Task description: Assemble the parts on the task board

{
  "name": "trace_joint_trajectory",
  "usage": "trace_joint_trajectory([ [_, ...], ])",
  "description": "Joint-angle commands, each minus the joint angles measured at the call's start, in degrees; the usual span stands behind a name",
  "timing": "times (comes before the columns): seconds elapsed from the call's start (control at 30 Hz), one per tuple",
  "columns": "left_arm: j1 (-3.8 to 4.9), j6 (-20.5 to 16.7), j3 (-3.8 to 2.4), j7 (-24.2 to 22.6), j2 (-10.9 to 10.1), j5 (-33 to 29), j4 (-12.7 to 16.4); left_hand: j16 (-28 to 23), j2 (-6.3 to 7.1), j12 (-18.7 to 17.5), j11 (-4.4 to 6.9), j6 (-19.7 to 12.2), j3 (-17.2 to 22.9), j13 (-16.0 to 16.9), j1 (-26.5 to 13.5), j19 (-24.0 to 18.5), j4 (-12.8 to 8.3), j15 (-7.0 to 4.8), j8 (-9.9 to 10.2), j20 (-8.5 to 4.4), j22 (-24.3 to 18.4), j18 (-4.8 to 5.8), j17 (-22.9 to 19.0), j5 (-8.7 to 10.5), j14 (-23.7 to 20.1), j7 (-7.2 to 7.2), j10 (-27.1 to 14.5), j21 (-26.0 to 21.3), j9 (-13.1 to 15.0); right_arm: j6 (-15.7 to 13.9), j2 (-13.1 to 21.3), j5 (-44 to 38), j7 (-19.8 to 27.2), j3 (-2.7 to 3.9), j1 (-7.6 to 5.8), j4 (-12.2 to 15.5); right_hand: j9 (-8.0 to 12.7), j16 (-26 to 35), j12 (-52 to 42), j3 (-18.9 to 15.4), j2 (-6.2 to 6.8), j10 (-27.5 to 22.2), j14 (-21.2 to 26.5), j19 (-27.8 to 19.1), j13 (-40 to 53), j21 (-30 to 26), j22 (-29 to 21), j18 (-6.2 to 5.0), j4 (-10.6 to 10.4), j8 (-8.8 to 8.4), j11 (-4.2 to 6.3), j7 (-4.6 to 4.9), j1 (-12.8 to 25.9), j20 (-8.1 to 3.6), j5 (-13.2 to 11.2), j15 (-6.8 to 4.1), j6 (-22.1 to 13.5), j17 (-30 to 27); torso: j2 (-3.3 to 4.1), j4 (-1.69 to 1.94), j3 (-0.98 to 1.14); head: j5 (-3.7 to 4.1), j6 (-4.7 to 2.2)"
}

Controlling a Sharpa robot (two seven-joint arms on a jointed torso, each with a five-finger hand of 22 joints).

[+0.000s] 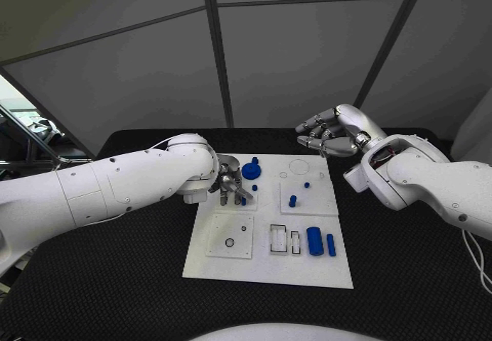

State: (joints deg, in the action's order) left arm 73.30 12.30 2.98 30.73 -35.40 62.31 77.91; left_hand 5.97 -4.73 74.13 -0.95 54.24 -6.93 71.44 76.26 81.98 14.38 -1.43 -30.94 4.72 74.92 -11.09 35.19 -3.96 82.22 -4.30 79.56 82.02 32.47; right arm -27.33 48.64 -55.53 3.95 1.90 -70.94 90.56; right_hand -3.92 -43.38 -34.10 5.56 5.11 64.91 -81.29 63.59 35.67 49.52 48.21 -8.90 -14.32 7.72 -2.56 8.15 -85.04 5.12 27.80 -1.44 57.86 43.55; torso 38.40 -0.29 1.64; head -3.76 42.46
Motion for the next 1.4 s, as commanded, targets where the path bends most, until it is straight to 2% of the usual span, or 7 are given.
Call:
trace_joint_trajectory([
  [0.03, 0.10, 0.45, -0.03, 0.46, 0.09, 0.51, 0.00, -0.28, 0.03, 0.44, 0.40, -0.33, 0.50, 0.08, 0.65, 0.21, -0.07, -0.05, -0.20, 0.04, 2.40, 8.09, 0.11, -0.16, 0.27, 0.11, 0.11, 0.31, 0.14, 0.40, -0.09, -0.71, 0.17, 0.05, -0.13, 0.10, 0.03, -0.22, 0.18, 0.38, 0.66, -0.03, -0.39, 0.33, -0.08, 0.03, 0.09, -0.40, 0.09, -0.19, -0.33, 0.00, -0.10, -0.13, 0.26, 0.09, -0.47, 0.09, 0.01, 0.01, 0.02, 0.00, 0.06],
  [0.67, 0.10, -0.54, -0.03, -0.30, -0.27, -0.37, 0.33, -1.34, -0.10, 0.46, 0.97, -1.31, 11.80, 0.57, 6.81, 0.53, -2.31, -0.38, 0.66, -0.31, 3.58, 8.24, 1.24, -0.41, 0.51, 0.67, 0.13, 0.65, 1.17, 0.63, -0.30, -0.94, 0.04, 0.04, -0.13, -0.08, 0.01, 0.44, 0.11, 1.25, 1.09, -0.18, -0.49, 0.32, -0.23, -0.53, -0.28, -0.46, -0.06, -0.33, -0.38, 0.06, -0.11, -0.13, 1.82, 0.11, -0.54, 0.06, 0.02, 0.03, 0.01, -0.07, 0.20],
  [0.8, 0.09, -1.29, -0.03, -0.37, -0.88, -1.74, 0.87, -1.68, 1.53, 0.38, 0.96, -1.64, 18.34, 0.71, 8.26, 0.73, -3.20, -0.41, 0.86, -0.41, 4.06, 8.32, 1.45, -0.59, 0.46, 0.58, 0.17, 0.84, 1.59, 0.71, -0.38, -0.94, 0.04, 0.04, -0.13, -0.09, 0.01, 0.51, 0.10, 1.31, 1.12, -0.19, -0.49, 0.31, -0.24, -0.60, -0.33, -0.47, -0.10, -0.33, -0.39, 0.07, -0.07, -0.13, 1.97, 0.11, -0.54, 0.03, 0.01, 0.06, 0.02, -0.09, 0.27],
  [0.97, 0.08, -3.36, -0.03, -0.48, -1.90, -2.85, 1.92, -2.00, 8.61, 0.32, 0.93, -1.84, 35.23, 0.80, 3.02, 0.92, -3.05, -0.24, -0.11, -0.30, 4.68, 8.37, 1.89, -0.29, 0.69, 0.19, 0.66, 0.90, 3.87, 0.80, -0.41, -0.94, 0.04, 0.04, -0.13, -0.26, 0.01, 0.51, 0.10, 1.31, 1.12, -0.19, -0.49, 0.31, -0.24, -0.60, -0.33, -0.47, -0.10, -0.33, -0.39, 0.07, -0.07, -0.13, 1.97, 0.11, -0.54, 0.03, -0.02, 0.13, 0.03, -0.21, 0.25],
  [1.03, 0.08, -5.35, -0.03, -0.47, -2.31, -3.46, 2.34, -2.01, 9.96, 0.29, 0.99, -1.82, 39.29, 0.78, 1.21, 0.95, -3.99, -0.29, -0.66, -0.24, 4.81, 8.39, 2.03, -0.23, 0.75, 0.30, 0.77, 0.87, 4.76, 0.85, -0.38, -0.94, 0.04, 0.04, -0.13, -0.38, 0.01, 0.61, 0.08, 1.37, 1.17, -0.20, -0.49, 0.31, -0.25, -0.63, -0.34, -0.47, -0.16, -0.35, -0.41, 0.08, -0.01, -0.12, 2.10, 0.12, -0.54, 0.00, -0.08, 0.22, 0.04, -0.22, 0.30],
  [1.17, 0.05, -9.15, -0.02, -0.43, -3.23, -4.81, 3.44, -2.02, 11.91, 0.21, 1.14, -2.33, 45.87, 0.75, -2.71, 1.03, -6.49, -0.25, -1.73, -0.22, 5.03, 8.42, 2.28, -0.07, 0.83, 0.42, 0.96, 0.77, 6.77, 0.90, -0.26, -0.94, 0.12, 0.04, -0.13, -0.57, 0.01, 0.66, 0.06, 1.45, 1.20, -0.19, -0.50, 0.31, -0.27, -0.71, -0.38, -0.47, -0.30, -0.36, -0.43, 0.10, 0.16, -0.11, 2.24, 0.14, -0.55, 0.04, -0.13, 0.42, 0.06, -0.35, 0.25],
  [1.4, -0.26, -14.24, 0.03, -0.65, -5.46, -5.11, 6.24, -2.02, 12.11, 0.46, 0.93, -2.21, 47.44, 1.04, -4.11, 1.37, -7.43, -0.38, -2.13, -0.28, 5.55, 8.51, 2.37, 0.02, 0.86, 0.50, 1.19, 1.04, 7.46, 0.99, -0.35, -0.94, 0.19, 0.03, -0.12, -1.02, 0.01, 0.69, 0.03, 1.49, 1.22, -0.19, -0.51, 0.26, -0.28, -0.82, -0.47, -0.49, -0.39, -0.37, -0.44, 0.11, 0.28, -0.11, 2.32, 0.16, -0.55, 0.07, -0.12, 0.71, 0.25, -0.50, 0.24],
])
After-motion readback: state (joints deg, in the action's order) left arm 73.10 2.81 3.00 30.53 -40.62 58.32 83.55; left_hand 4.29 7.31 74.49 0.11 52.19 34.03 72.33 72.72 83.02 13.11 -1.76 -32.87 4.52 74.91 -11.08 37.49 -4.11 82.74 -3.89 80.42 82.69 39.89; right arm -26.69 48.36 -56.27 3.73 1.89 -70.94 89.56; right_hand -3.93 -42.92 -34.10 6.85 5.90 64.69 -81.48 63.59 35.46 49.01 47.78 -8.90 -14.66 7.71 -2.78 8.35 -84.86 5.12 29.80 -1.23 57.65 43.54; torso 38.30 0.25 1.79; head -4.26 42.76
